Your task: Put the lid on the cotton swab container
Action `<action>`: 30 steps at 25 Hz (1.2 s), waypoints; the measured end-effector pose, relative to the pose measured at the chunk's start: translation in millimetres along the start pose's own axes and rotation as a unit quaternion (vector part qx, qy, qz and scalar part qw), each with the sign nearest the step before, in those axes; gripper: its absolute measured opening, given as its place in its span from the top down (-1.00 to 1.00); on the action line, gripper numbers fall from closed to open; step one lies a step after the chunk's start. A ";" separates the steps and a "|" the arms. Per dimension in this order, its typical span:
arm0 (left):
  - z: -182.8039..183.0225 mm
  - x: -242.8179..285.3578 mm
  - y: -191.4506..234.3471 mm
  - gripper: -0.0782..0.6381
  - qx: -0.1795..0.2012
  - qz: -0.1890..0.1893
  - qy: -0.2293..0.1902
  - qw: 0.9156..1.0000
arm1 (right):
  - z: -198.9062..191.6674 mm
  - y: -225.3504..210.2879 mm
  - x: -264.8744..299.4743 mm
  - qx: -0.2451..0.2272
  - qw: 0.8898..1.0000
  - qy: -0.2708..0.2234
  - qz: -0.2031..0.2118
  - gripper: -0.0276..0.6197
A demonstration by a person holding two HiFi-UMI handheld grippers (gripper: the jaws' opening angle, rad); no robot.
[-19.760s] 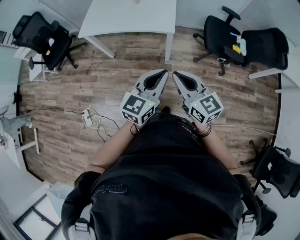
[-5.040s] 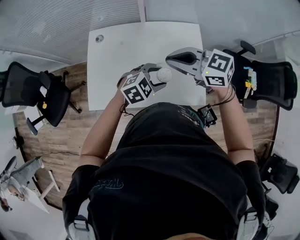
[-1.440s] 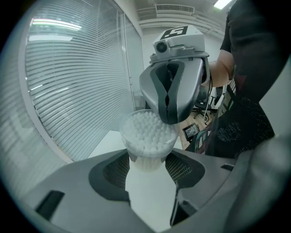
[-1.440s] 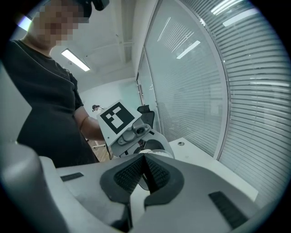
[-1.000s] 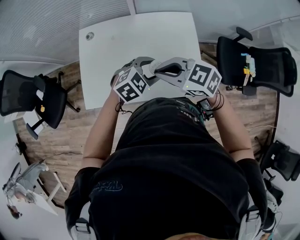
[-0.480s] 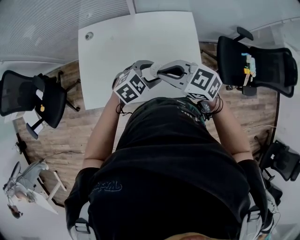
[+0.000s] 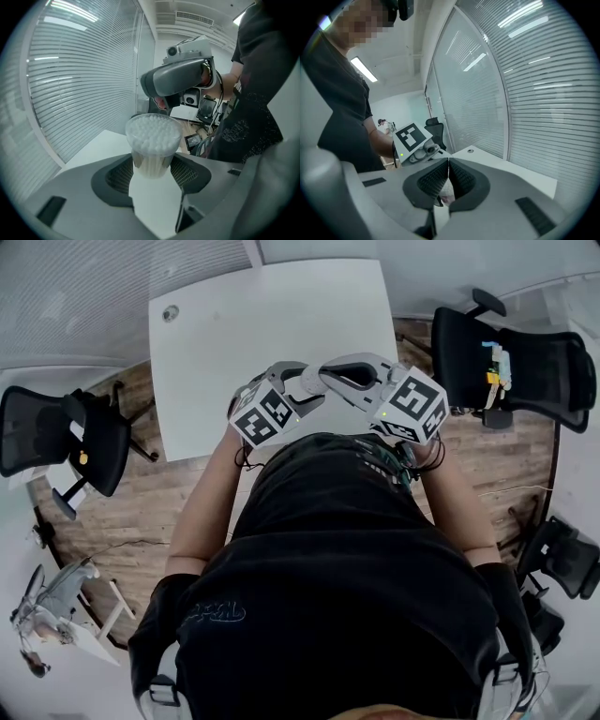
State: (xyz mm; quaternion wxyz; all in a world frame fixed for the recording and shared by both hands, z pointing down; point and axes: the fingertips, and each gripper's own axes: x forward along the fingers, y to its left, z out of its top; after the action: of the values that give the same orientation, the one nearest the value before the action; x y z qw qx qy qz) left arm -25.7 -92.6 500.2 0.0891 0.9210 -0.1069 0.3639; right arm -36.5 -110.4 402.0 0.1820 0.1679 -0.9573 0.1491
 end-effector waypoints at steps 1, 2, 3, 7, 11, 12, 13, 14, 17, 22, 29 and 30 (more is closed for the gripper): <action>1.4 2.3 1.2 0.06 -0.002 0.001 -0.001 1.000 | -1.2 -5.4 -3.1 0.006 1.000 -0.004 -0.009 0.84; 2.9 4.8 2.3 0.06 -0.003 0.001 -0.001 1.000 | -3.0 -10.7 -6.5 0.012 1.000 -0.007 -0.017 0.84; 4.2 7.5 2.9 0.06 -0.004 0.002 -0.001 1.000 | -5.1 -15.6 -10.2 0.016 0.999 -0.011 -0.025 0.84; 5.7 15.4 1.8 0.06 -0.008 0.005 0.000 1.000 | -14.1 -29.7 -22.9 0.031 0.998 -0.023 -0.052 0.84; 8.7 18.7 4.6 0.06 -0.014 0.013 -0.002 1.000 | -21.7 -42.7 -32.8 0.042 0.996 -0.034 -0.077 0.84; 10.2 19.9 5.2 0.06 -0.016 0.016 -0.003 1.000 | -24.0 -46.0 -35.9 0.046 0.995 -0.038 -0.081 0.84; 11.7 20.9 5.8 0.06 -0.017 0.018 -0.005 1.000 | -26.4 -48.6 -38.6 0.048 0.994 -0.040 -0.084 0.84; 13.3 21.3 6.4 0.06 -0.018 0.021 -0.006 1.000 | -28.7 -50.4 -40.8 0.049 0.994 -0.042 -0.087 0.84; 16.8 20.1 7.1 0.06 -0.021 0.028 -0.011 0.999 | -35.1 -51.5 -44.3 0.050 0.994 -0.041 -0.089 0.84; 16.0 21.0 6.1 0.06 -0.025 0.034 -0.010 0.999 | -46.2 -51.6 -44.6 0.061 0.994 -0.035 -0.082 0.85; 18.5 17.6 1.0 0.06 -0.020 0.036 -0.007 0.999 | -45.2 -48.4 -48.7 0.060 0.994 -0.040 -0.083 0.85; 18.3 16.5 0.4 0.06 -0.020 0.036 -0.006 0.999 | -45.0 -47.4 -49.2 0.060 0.994 -0.040 -0.083 0.84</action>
State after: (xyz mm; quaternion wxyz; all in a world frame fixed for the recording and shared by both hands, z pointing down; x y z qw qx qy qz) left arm -2.1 -99.5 498.5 0.0933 0.9168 -0.1479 0.3591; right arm 37.9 -124.3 433.0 0.1446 0.2632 -0.9360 0.1835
